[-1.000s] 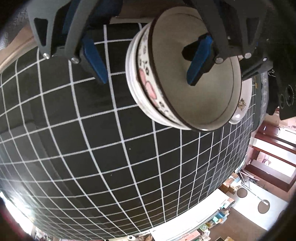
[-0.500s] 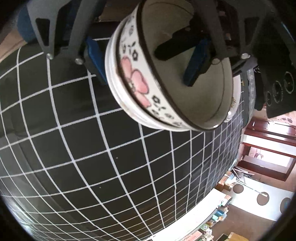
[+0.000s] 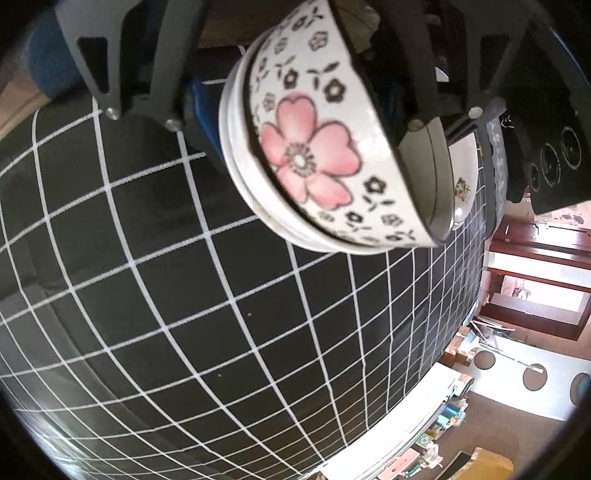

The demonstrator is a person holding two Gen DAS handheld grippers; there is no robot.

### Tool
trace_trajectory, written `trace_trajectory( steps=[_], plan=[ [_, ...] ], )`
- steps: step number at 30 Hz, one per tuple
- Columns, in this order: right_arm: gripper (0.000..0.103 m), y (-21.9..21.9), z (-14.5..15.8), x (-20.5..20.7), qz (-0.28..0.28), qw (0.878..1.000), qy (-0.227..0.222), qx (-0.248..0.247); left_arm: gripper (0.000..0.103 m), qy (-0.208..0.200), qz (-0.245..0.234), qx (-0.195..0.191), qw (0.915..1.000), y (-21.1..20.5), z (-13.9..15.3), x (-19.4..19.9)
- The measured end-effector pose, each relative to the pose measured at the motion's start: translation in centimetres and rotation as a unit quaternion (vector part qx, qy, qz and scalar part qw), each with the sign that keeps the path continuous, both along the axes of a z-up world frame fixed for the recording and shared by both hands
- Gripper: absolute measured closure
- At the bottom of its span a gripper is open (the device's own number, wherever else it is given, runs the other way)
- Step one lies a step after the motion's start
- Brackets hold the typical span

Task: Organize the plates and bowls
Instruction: 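Lift the bowl stack with both grippers and tilt it toward the plates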

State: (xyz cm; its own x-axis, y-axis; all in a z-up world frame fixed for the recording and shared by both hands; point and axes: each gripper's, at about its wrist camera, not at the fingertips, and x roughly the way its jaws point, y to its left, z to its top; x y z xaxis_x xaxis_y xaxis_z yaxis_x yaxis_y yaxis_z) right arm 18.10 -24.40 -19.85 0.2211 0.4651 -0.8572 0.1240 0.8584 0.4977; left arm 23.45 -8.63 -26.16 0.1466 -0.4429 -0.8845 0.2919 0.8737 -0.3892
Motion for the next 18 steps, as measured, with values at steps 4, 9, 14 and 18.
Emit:
trace_trajectory(
  steps=[4, 9, 14, 18],
  plan=[
    [0.027, -0.2, -1.0, 0.6, 0.003, 0.999, 0.027, 0.035, 0.037, 0.000, 0.003, -0.004, 1.0000, -0.1, -0.1, -0.1],
    [0.031, -1.6, -1.2, -0.3, -0.019, 0.998, 0.027, 0.052, 0.036, -0.002, 0.006, -0.004, 1.0000, 0.4, -0.2, -0.4],
    [0.032, -1.9, -1.1, -1.0, -0.034, 0.997, 0.038, 0.059, 0.036, -0.005, 0.010, -0.002, 0.9999, 0.5, 0.0, -0.8],
    [0.033, -2.3, -0.6, -1.6, -0.043, 0.996, 0.046, 0.056, 0.036, -0.006, 0.014, -0.005, 0.9999, 0.5, 0.2, -0.9]
  ],
)
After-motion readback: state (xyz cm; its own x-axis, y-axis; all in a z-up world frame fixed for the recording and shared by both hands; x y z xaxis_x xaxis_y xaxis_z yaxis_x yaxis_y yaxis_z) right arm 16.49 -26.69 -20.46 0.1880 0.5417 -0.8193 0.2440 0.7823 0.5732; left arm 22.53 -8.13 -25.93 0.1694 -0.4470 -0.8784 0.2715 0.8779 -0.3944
